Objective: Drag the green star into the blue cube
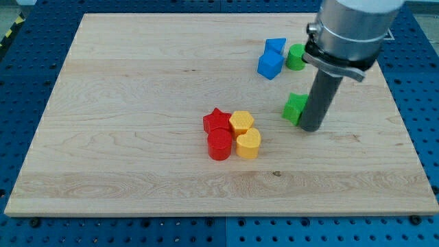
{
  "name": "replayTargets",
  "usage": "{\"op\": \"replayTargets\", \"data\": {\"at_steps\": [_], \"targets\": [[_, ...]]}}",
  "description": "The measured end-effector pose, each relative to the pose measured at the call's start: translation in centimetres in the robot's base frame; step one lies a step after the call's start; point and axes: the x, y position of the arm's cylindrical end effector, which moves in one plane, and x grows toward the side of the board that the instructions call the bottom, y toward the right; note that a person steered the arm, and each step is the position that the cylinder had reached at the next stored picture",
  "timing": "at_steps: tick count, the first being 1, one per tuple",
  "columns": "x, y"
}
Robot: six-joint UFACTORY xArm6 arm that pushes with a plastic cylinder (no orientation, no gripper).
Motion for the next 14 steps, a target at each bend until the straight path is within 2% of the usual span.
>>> {"op": "replayTargets", "data": {"at_steps": [2,3,4,6,8,10,12,14], "targets": [[0.8,0.8],[-2.8,0.7],[-4.7,0.7],[-1.3,2.4],[0.0,-2.4],[-4.8,-3.3],[-3.2,-2.8],[-3.7,-2.1]]}}
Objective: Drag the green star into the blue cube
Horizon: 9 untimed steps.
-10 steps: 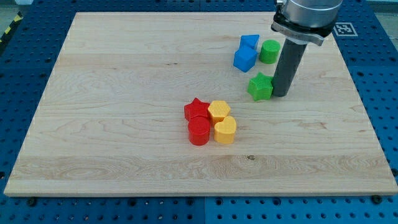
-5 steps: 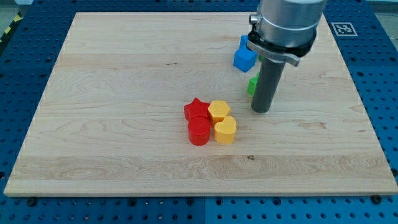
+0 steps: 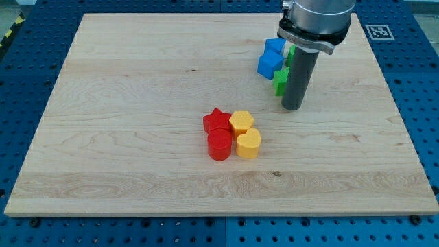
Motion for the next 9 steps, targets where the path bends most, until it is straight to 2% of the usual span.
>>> {"op": "replayTargets", "data": {"at_steps": [4,7,9], "targets": [[0.7,2.6],[-3.5,2.6],[0.2,2.9]]}}
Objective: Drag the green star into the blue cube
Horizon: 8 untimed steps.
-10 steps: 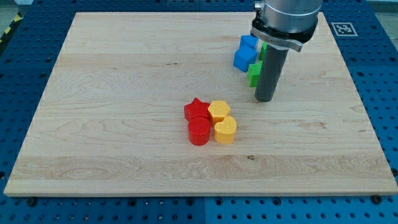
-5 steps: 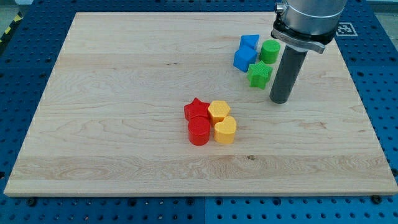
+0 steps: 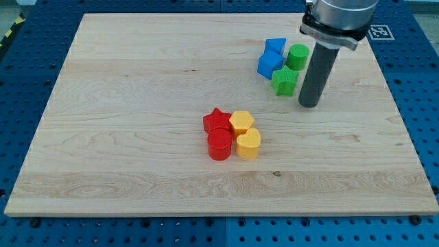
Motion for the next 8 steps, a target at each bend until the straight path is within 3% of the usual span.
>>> {"op": "replayTargets", "data": {"at_steps": [8], "targets": [[-4.7,-1.9]]}}
